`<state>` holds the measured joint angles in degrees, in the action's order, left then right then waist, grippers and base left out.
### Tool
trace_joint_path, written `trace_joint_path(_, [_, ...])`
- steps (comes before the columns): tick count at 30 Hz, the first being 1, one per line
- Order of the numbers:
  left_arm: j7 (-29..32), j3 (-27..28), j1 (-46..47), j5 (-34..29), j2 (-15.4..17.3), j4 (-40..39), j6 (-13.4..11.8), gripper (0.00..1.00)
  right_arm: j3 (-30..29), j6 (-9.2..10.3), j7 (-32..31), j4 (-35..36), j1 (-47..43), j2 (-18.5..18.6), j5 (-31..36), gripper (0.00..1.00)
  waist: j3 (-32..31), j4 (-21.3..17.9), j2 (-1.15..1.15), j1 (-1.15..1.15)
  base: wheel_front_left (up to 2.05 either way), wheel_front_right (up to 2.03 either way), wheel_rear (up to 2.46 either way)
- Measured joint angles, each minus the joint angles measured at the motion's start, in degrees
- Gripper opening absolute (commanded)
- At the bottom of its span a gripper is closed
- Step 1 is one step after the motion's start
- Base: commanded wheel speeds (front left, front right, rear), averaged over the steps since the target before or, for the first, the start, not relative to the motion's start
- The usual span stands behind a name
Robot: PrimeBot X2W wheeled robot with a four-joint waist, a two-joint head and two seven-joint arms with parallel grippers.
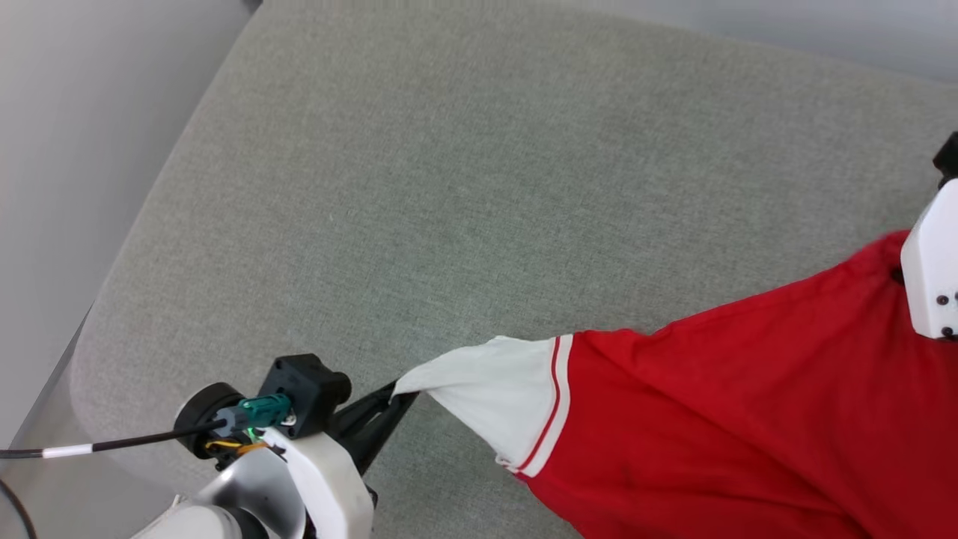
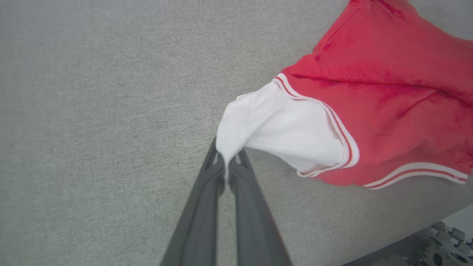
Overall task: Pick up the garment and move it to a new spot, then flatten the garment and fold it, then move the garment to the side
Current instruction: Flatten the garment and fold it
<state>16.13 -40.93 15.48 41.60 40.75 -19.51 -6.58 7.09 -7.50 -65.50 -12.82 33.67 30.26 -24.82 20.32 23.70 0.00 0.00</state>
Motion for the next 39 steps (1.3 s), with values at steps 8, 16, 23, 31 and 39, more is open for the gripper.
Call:
trace_joint_path(8, [-0.3, 3.2, -1.4, 1.0, 3.1, -2.0, -2.3, 0.00, 0.4, 0.00, 7.1, 0.8, 3.7, -0.2, -4.6, 0.00, -5.9, -3.9, 0.00, 0.00, 0.00, 0.00, 0.00])
trace_joint_path(16, [-1.0, 7.4, -2.0, 1.0, 7.3, -5.1, -4.6, 0.00, 0.2, 0.00, 11.6, 6.2, 4.3, 1.0, -7.3, 0.00, -12.2, -9.2, 0.00, 0.00, 0.00, 0.00, 0.00])
trace_joint_path(23, [-2.7, 12.7, 0.8, -0.2, 11.2, -8.0, -5.6, 0.00, -4.3, 0.00, 14.0, 13.0, 5.2, -0.7, -11.5, 0.00, -16.2, -14.5, 0.00, 0.00, 0.00, 0.00, 0.00])
trace_joint_path(31, [-7.3, 19.4, 6.4, -2.5, 14.0, -9.9, -6.0, 0.00, -6.9, 0.00, 15.9, 18.9, 5.6, -0.5, -11.8, 0.00, -19.1, -20.0, 0.00, -0.01, 0.00, 0.00, 0.00])
trace_joint_path(39, [-8.5, 24.0, 16.8, -3.8, 15.0, -11.2, -4.9, 0.00, -9.0, 0.00, 18.9, 22.4, 7.3, -0.2, -12.1, 0.00, -19.2, -23.9, 0.00, 0.00, 0.00, 0.00, 0.00])
